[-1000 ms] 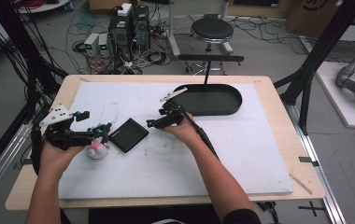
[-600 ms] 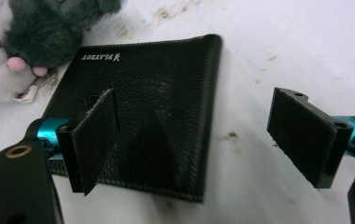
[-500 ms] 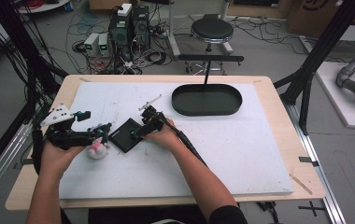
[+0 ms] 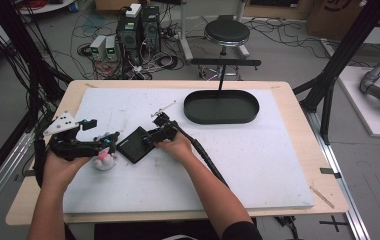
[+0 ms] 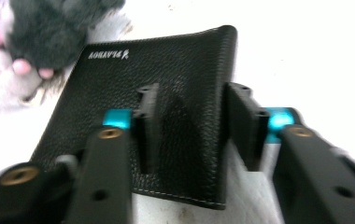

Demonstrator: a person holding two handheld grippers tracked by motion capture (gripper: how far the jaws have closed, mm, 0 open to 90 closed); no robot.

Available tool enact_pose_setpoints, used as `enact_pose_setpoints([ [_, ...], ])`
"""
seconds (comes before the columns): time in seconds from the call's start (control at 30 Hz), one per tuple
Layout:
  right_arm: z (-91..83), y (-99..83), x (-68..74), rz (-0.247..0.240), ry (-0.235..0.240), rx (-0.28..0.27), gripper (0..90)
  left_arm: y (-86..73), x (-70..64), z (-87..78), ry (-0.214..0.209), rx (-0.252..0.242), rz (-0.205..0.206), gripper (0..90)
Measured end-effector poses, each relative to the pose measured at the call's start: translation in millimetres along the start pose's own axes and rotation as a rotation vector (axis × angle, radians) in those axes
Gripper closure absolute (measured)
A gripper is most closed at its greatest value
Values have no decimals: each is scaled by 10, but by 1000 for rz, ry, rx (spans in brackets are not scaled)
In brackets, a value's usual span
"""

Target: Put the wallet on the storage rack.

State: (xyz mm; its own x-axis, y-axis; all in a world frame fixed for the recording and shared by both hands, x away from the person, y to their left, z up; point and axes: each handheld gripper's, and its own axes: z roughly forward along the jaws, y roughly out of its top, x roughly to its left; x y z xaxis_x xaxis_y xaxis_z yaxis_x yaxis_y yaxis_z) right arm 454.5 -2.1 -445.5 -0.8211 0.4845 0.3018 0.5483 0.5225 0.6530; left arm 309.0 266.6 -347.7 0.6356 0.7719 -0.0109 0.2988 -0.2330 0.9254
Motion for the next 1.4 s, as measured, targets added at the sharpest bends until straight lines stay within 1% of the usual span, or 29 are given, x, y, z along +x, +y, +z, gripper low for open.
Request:
enact_pose_setpoints([
  [0.03, -7, -10, -45, 32, 18, -12, 680, 2, -6, -1, 0, -2, -2, 204],
  [0.1, -19, -13, -65, 36, 24, -23, 754, 5, -10, -2, 0, -1, 0, 203],
  [0.13, -19, -13, -65, 36, 24, -23, 754, 5, -10, -2, 0, -1, 0, 203],
  [0.17, -25, -9, -57, 35, 26, -27, 787, 7, -10, -3, -1, -1, 3, 203],
  [0.33, -54, 0, -47, 48, 25, -30, 829, 7, -9, -9, -1, -5, 1, 204],
  [0.43, -115, 5, -42, 37, 31, -48, 841, 6, -4, -22, 1, -10, 0, 203],
  [0.47, -150, 9, -39, 36, 28, -55, 842, 6, -2, -27, 2, -14, 1, 204],
  [0.5, -244, 18, -40, 35, 23, -72, 844, 9, -1, -32, -5, -19, 1, 203],
  [0.53, -244, 18, -40, 35, 23, -72, 844, 9, -1, -32, -5, -19, 1, 203],
  [0.57, -355, 19, -64, 23, 15, -99, 845, 11, -7, -28, -6, -15, 5, 203],
  [0.6, -355, 19, -64, 23, 15, -99, 845, 11, -7, -28, -6, -15, 5, 203],
  [0.63, -489, 9, -107, 31, -2, -123, 846, 14, -15, -23, -10, -12, 5, 204],
  [0.67, -489, 9, -107, 31, -2, -123, 846, 14, -15, -23, -10, -12, 5, 204],
  [0.7, -629, -9, -155, 40, -13, -151, 847, 16, -20, -15, -11, -10, 7, 203],
  [0.77, -776, -30, -202, 48, -30, -177, 847, 16, -24, -7, -14, -8, 7, 203],
  [0.8, -776, -30, -202, 48, -30, -177, 847, 16, -24, -7, -14, -8, 7, 203],
  [0.87, -949, -60, -256, 57, -46, -203, 848, 14, -26, 2, -15, -5, 7, 203],
  [0.9, -1084, -87, -295, 71, -64, -225, 849, 14, -24, 6, -17, -4, 9, 203],
  [0.93, -1084, -87, -295, 71, -64, -225, 849, 12, -28, 14, -19, -6, 7, 203],
  [0.97, -1237, -124, -357, 77, -82, -253, 849, 12, -35, 23, -23, -5, 12, 204],
  [1.0, -1237, -124, -357, 77, -82, -253, 849, 12, -35, 23, -23, -5, 12, 203],
  [1.03, -1390, -167, -420, 97, -95, -286, 850, 14, -41, 31, -24, -2, 15, 203],
  [1.1, -1533, -212, -481, 119, -102, -317, 850, 17, -46, 38, -28, -2, 15, 203],
  [1.13, -1584, -229, -505, 125, -108, -328, 850, 17, -46, 38, -28, -2, 15, 204],
  [1.17, -1584, -229, -505, 125, -108, -328, 850, 20, -48, 41, -27, 1, 19, 204],
  [1.23, -1787, -311, -603, 158, -131, -370, 850, 28, -55, 57, -31, 1, 21, 203],
  [1.27, -1787, -311, -603, 158, -131, -370, 850, 28, -55, 57, -31, 1, 21, 203],
  [1.3, -1900, -366, -666, 176, -148, -392, 850, 31, -58, 63, -32, 1, 21, 204],
  [1.4, -2046, -443, -748, 196, -177, -417, 850, 39, -64, 78, -35, 4, 25, 204],
])
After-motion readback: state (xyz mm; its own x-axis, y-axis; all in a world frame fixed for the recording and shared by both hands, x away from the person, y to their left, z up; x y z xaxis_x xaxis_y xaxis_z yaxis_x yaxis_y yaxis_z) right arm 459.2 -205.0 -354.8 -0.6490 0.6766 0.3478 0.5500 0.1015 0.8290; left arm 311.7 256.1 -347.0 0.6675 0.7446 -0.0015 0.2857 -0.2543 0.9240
